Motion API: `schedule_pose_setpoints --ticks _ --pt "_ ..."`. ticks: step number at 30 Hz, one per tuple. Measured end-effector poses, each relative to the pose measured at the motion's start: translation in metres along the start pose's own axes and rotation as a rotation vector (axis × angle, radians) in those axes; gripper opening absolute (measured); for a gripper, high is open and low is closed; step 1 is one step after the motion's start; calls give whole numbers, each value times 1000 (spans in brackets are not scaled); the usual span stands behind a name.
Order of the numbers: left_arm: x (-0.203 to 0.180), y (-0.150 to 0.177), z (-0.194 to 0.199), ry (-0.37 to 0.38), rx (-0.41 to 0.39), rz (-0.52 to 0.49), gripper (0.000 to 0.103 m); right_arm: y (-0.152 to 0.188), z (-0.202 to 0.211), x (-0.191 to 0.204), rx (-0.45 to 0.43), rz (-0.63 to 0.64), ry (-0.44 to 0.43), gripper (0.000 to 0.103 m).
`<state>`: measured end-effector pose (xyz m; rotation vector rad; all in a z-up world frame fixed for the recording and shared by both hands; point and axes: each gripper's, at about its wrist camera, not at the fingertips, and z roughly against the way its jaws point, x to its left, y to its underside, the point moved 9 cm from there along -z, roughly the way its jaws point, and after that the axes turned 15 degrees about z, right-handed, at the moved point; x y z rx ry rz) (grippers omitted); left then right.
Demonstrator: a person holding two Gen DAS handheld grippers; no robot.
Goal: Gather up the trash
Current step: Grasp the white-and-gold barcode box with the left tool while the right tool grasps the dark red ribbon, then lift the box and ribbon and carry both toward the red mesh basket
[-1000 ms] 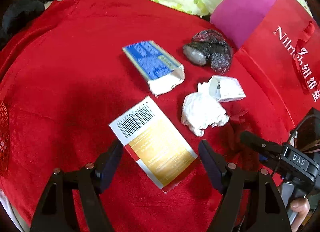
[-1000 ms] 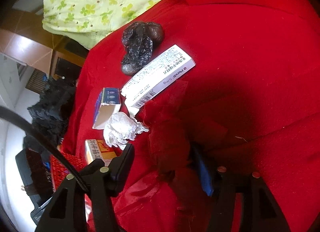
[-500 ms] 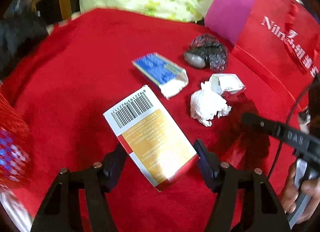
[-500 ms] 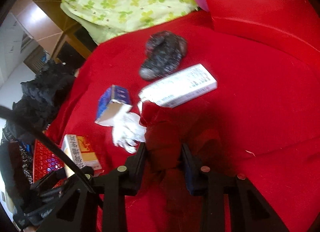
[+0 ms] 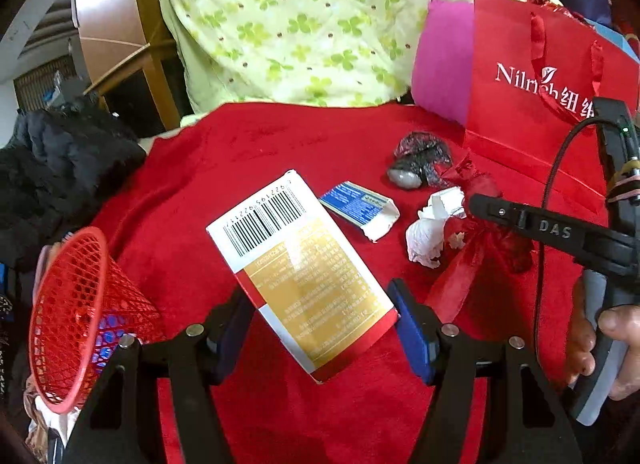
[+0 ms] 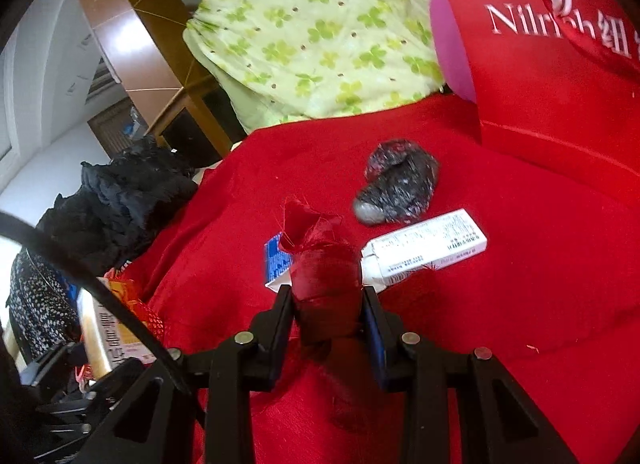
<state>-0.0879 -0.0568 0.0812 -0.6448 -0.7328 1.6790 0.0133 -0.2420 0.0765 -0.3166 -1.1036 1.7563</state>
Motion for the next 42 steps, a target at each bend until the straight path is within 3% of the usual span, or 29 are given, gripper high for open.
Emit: schedule_pose_setpoints --ticks 16,42 --pt "8 -4 34 -26 -87 -42 69 -9 12 5 -65 53 46 36" --pt "-8 -15 78 -12 -176 -103 69 -31 50 25 -192 94 0 36"
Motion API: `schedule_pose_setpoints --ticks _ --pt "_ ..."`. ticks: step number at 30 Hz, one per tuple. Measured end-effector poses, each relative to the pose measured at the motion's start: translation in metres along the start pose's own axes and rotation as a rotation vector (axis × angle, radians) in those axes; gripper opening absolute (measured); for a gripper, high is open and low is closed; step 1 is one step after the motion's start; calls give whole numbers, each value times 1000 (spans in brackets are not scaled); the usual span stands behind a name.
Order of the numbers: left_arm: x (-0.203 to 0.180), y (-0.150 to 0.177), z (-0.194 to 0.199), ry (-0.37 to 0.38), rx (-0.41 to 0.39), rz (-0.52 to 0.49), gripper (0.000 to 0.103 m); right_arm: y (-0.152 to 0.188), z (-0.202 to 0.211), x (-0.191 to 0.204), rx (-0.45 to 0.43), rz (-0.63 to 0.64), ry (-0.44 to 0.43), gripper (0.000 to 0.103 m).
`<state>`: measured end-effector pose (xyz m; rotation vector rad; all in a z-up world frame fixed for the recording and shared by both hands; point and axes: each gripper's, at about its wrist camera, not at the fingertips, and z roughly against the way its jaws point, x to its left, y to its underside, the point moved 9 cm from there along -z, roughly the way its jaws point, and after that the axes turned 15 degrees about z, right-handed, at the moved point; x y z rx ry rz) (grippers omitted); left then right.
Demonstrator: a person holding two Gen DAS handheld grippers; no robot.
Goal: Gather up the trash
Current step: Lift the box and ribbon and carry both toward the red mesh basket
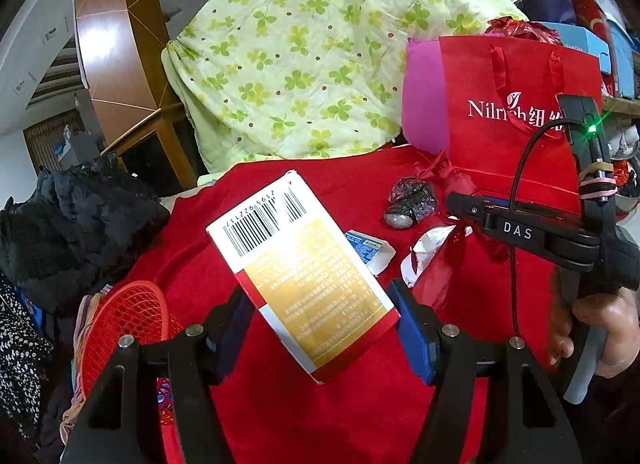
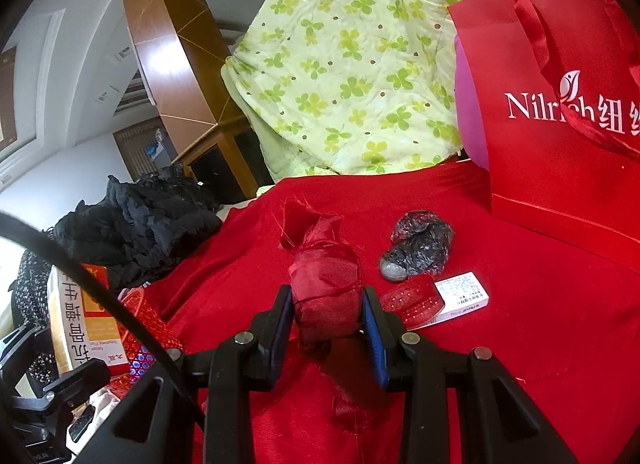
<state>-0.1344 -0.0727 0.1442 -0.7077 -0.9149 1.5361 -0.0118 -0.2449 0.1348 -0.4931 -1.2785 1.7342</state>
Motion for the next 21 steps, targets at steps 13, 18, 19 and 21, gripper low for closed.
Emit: schedule_pose_setpoints --ticks 13,18,19,21 --pt "21 -4 11 -24 -17 29 69 -8 -5 34 -8 42 -43 36" --pt "33 -5 13 -38 -22 44 69 -8 -11 50 -7 69 -58 36" --pt "35 -5 13 -39 -22 48 69 -8 -12 53 -7 74 -61 36" --pt "39 -6 13 -45 -25 53 69 -7 -13 57 -6 83 -63 36"
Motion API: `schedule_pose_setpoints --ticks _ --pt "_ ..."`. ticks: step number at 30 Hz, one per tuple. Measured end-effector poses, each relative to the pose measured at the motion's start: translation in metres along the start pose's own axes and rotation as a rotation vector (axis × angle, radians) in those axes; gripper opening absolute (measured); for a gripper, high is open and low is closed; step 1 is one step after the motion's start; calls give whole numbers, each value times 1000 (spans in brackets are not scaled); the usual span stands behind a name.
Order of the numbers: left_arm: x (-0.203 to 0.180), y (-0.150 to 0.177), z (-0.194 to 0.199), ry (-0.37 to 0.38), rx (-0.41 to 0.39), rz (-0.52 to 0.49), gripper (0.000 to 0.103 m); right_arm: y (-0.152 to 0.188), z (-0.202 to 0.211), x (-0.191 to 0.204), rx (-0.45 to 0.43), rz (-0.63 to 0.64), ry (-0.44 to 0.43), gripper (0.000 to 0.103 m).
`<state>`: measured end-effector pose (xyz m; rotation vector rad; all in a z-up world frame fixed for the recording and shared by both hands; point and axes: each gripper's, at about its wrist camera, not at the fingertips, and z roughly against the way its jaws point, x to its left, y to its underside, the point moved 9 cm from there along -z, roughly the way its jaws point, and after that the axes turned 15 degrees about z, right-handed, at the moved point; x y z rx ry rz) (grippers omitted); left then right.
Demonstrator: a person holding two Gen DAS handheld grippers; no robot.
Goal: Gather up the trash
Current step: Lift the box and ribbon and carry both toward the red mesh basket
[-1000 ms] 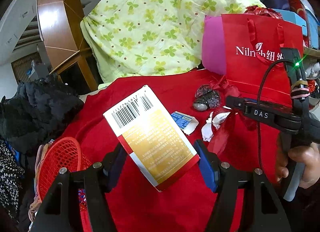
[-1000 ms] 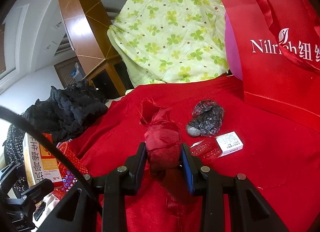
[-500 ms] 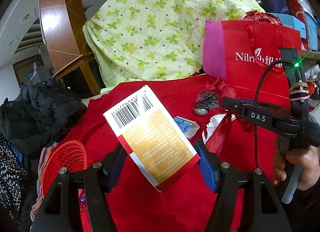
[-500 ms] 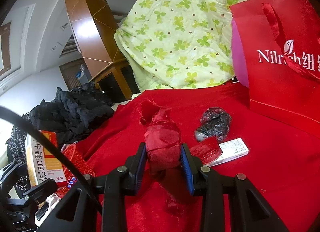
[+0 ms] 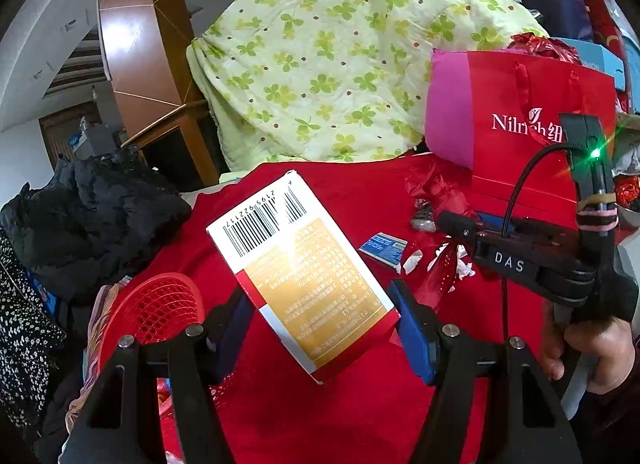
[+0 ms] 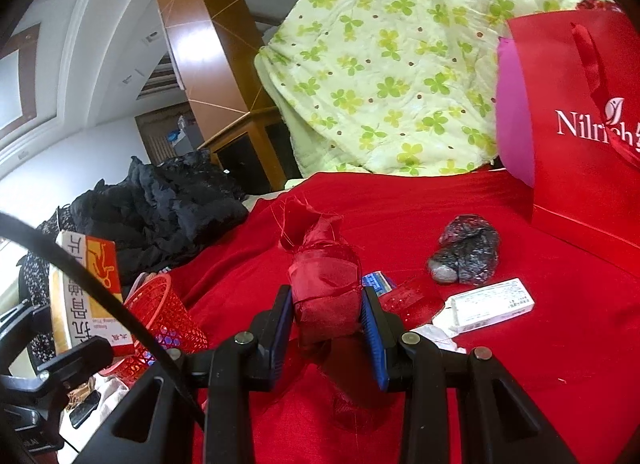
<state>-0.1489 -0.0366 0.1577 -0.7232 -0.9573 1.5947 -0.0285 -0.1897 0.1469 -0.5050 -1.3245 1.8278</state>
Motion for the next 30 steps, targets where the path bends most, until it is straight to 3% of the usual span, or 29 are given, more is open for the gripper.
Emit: schedule_pose_setpoints --ticks 30 --pt "68 -7 12 -43 -28 118 69 11 -26 49 39 111 -11 36"
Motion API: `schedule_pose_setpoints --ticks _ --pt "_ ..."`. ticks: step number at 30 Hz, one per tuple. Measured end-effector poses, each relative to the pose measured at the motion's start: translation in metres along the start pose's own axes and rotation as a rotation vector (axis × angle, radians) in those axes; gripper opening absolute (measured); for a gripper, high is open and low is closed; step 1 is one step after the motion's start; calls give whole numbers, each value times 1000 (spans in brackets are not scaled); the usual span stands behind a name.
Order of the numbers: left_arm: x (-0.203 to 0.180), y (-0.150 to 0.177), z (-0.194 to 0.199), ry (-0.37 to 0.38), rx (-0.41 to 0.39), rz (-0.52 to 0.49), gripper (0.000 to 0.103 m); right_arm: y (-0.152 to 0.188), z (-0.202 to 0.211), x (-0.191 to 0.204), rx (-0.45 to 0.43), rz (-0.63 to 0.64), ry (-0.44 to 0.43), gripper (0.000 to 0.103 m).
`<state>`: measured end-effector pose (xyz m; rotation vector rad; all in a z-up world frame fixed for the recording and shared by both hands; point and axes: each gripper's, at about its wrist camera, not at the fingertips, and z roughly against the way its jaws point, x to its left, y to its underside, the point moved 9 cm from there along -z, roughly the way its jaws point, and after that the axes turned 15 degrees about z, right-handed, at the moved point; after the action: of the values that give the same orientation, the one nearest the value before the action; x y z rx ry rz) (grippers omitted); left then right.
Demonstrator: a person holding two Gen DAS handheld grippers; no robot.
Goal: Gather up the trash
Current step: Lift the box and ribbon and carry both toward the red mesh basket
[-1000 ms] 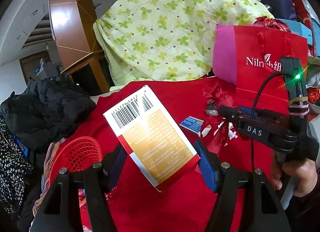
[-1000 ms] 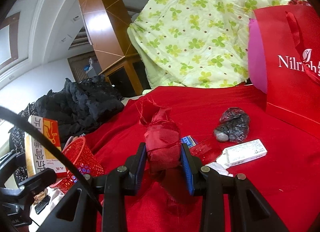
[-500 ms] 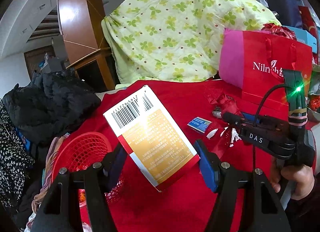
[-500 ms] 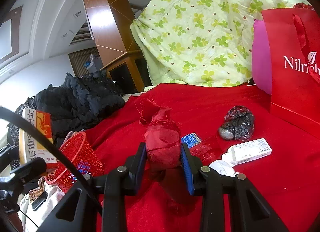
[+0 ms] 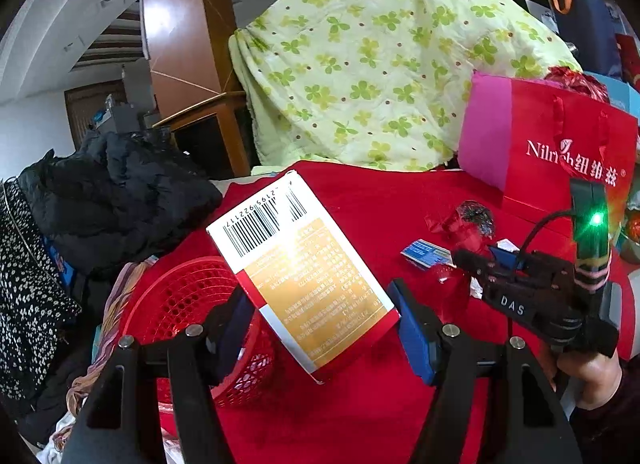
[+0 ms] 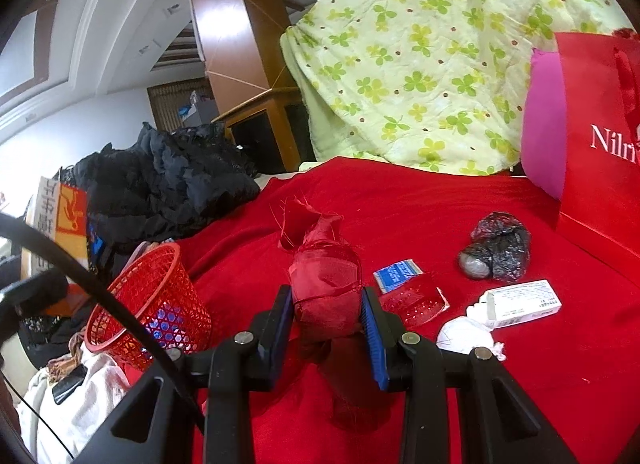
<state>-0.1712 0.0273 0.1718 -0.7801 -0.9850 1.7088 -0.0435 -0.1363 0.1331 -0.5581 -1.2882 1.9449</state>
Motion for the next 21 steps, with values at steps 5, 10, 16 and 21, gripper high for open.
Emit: schedule_pose_setpoints --ticks 5,10,16,21 --pt "14 -5 3 -12 -10 26 69 2 -5 12 10 19 -6 36" --pt "31 -8 8 -22 -23 52 69 6 -9 23 23 30 -15 36" --pt "51 -11 14 -33 -35 85 69 8 -11 36 31 18 -38 36" --pt "68 -12 19 -41 -43 111 69 4 -6 47 19 10 -56 36"
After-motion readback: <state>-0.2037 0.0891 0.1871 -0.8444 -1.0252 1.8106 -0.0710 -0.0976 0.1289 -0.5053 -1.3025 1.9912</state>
